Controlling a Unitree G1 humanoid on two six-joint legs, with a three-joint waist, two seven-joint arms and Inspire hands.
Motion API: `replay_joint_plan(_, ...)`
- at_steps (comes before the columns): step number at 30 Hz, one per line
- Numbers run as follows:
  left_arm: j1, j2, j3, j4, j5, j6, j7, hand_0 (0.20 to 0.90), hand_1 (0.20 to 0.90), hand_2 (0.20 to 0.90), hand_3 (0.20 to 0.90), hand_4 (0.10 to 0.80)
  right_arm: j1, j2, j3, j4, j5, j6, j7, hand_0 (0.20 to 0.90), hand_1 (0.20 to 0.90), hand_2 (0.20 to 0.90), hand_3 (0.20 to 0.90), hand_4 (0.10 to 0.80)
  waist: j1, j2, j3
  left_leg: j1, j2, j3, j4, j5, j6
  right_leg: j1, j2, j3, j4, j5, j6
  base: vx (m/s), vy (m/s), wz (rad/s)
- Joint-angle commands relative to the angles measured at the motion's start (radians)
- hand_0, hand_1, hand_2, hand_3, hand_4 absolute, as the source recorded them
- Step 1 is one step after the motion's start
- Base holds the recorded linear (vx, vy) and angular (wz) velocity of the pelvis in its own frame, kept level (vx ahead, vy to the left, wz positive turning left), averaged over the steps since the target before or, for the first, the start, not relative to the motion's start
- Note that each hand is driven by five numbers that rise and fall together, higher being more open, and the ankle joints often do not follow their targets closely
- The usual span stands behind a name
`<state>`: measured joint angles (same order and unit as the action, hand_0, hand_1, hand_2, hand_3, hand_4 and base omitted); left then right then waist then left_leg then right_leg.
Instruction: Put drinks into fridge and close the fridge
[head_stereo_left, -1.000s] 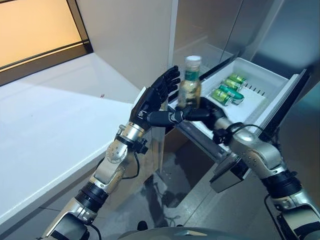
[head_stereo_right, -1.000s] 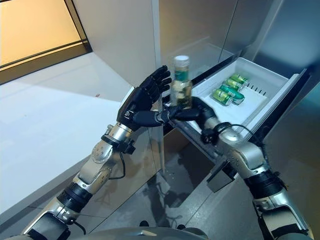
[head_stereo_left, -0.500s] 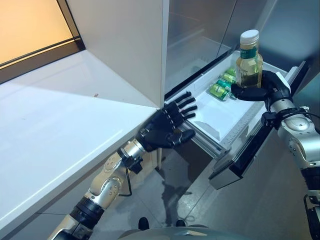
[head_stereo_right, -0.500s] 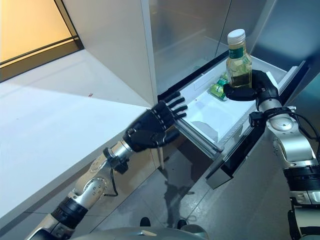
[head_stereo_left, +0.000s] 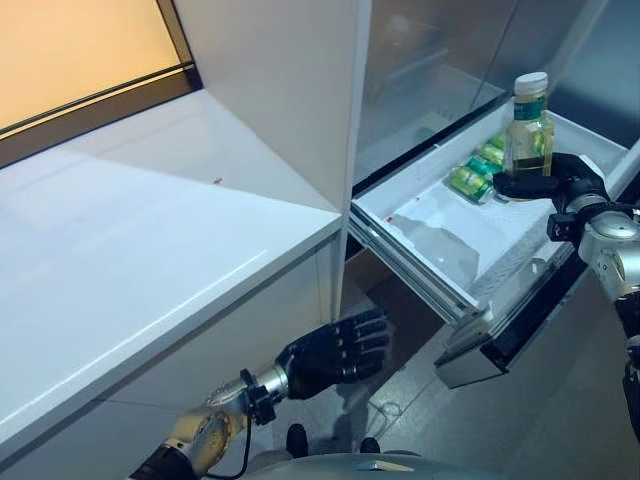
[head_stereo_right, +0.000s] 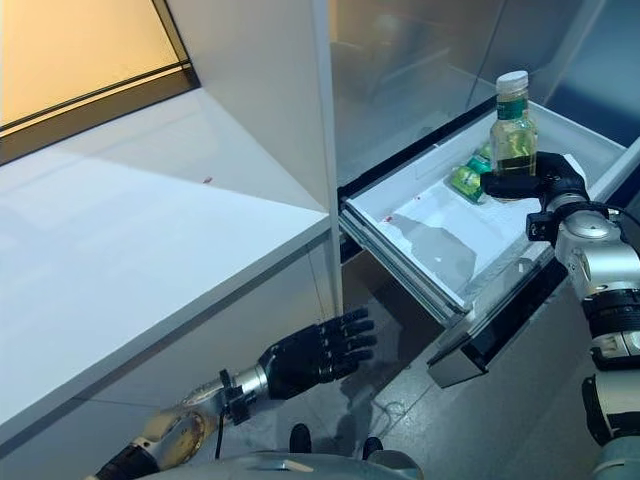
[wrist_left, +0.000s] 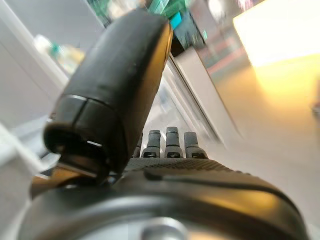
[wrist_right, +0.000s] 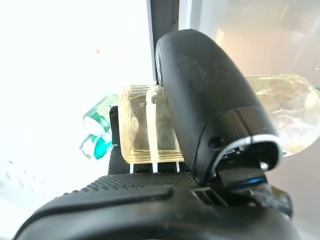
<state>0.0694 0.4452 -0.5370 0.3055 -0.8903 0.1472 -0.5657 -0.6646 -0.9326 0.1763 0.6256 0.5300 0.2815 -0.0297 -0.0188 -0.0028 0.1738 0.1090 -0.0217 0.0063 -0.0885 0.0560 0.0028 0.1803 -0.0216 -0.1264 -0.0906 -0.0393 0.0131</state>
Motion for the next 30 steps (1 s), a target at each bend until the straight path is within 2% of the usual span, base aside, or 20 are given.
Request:
replay_joint_plan(1, 0.028, -0.008, -0.056, 0.017, 0.074, -0.078, -0.005, 0.9, 0.9, 0.9, 0.9, 0.8, -0.247, -0.132, 0.011, 0.019, -0.032, -0.158, 0.026, 0.3, 0.3, 0.3, 0.2, 0.1, 0.054, -0.034, -0.098, -0.003, -0.037, 0.011, 0.051, -0.126, 0.021, -0.079, 0.015, -0.028, 0.091, -0.027, 0.035, 0.024, -0.041, 0.12)
replay_joint_plan(4, 0.034, -0.029, -0.033, 0.135, 0.163, -0.111, 0.108, 0.9, 0.9, 0.9, 0.9, 0.8, -0.238, -0.103, 0.03, 0.081, -0.079, -0.128, 0.038, 0.3, 0.3, 0.3, 0.2, 0.1, 0.066, -0.034, -0.089, -0.01, -0.037, 0.013, 0.058, -0.125, 0.02, -0.081, 0.011, -0.041, 0.093, -0.028, 0.034, 0.028, -0.044, 0.15)
replay_joint_plan(5, 0.025, -0.025, -0.021, 0.188, 0.273, -0.172, 0.192, 0.9, 0.9, 0.9, 0.9, 0.8, -0.226, -0.083, 0.035, 0.099, -0.105, -0.103, 0.039, 0.3, 0.3, 0.3, 0.2, 0.1, 0.072, -0.035, -0.082, -0.013, -0.037, 0.014, 0.063, -0.125, 0.021, -0.082, 0.009, -0.046, 0.095, -0.029, 0.032, 0.031, -0.043, 0.11)
replay_joint_plan(8, 0.008, -0.017, 0.004, 0.257, 0.409, -0.193, 0.277, 0.9, 0.9, 0.9, 0.9, 0.8, -0.204, -0.055, 0.036, 0.125, -0.151, -0.053, 0.057, 0.3, 0.3, 0.3, 0.2, 0.1, 0.08, -0.035, -0.071, -0.018, -0.036, 0.015, 0.068, -0.123, 0.022, -0.081, 0.008, -0.052, 0.097, -0.03, 0.03, 0.035, -0.048, 0.08)
replay_joint_plan(14, -0.027, -0.035, 0.14, 0.437, 0.601, -0.114, 0.346, 0.9, 0.9, 0.9, 0.9, 0.8, -0.097, 0.002, 0.015, 0.153, -0.24, 0.011, 0.095, 0.3, 0.3, 0.3, 0.2, 0.1, 0.094, -0.03, -0.032, -0.037, -0.029, 0.025, 0.087, -0.122, 0.022, -0.097, 0.001, -0.07, 0.112, -0.031, 0.03, 0.014, -0.054, 0.07)
replay_joint_plan(17, -0.046, -0.047, 0.19, 0.528, 0.646, -0.071, 0.375, 0.9, 0.9, 0.9, 0.9, 0.8, -0.077, 0.009, 0.011, 0.177, -0.262, 0.029, 0.114, 0.3, 0.3, 0.3, 0.2, 0.1, 0.097, -0.028, -0.011, -0.051, -0.026, 0.031, 0.098, -0.124, 0.023, -0.11, -0.002, -0.073, 0.12, -0.03, 0.031, -0.018, -0.039, 0.03)
replay_joint_plan(21, -0.073, -0.04, 0.234, 0.629, 0.735, -0.056, 0.459, 0.9, 0.9, 0.9, 0.9, 0.8, -0.08, 0.008, 0.024, 0.216, -0.292, 0.045, 0.156, 0.3, 0.3, 0.3, 0.2, 0.1, 0.097, -0.028, 0.017, -0.069, -0.022, 0.039, 0.108, -0.124, 0.024, -0.13, -0.003, -0.072, 0.13, -0.028, 0.033, -0.043, -0.027, 0.02)
replay_joint_plan(25, -0.076, -0.019, 0.244, 0.645, 0.831, -0.063, 0.48, 0.9, 0.9, 0.9, 0.9, 0.8, -0.075, -0.002, 0.031, 0.233, -0.324, 0.062, 0.19, 0.3, 0.3, 0.3, 0.2, 0.1, 0.096, -0.027, 0.031, -0.076, -0.019, 0.044, 0.114, -0.124, 0.023, -0.139, -0.004, -0.071, 0.137, -0.027, 0.035, 0.0, 0.0, 0.0)
replay_joint_plan(30, -0.066, -0.01, 0.257, 0.617, 0.808, -0.054, 0.472, 0.9, 0.9, 0.9, 0.9, 0.8, -0.054, -0.019, 0.031, 0.254, -0.356, 0.061, 0.249, 0.3, 0.3, 0.3, 0.2, 0.1, 0.1, -0.029, 0.047, -0.085, -0.017, 0.047, 0.126, -0.128, 0.023, -0.148, -0.004, -0.072, 0.148, -0.03, 0.037, -0.001, -0.007, 0.0)
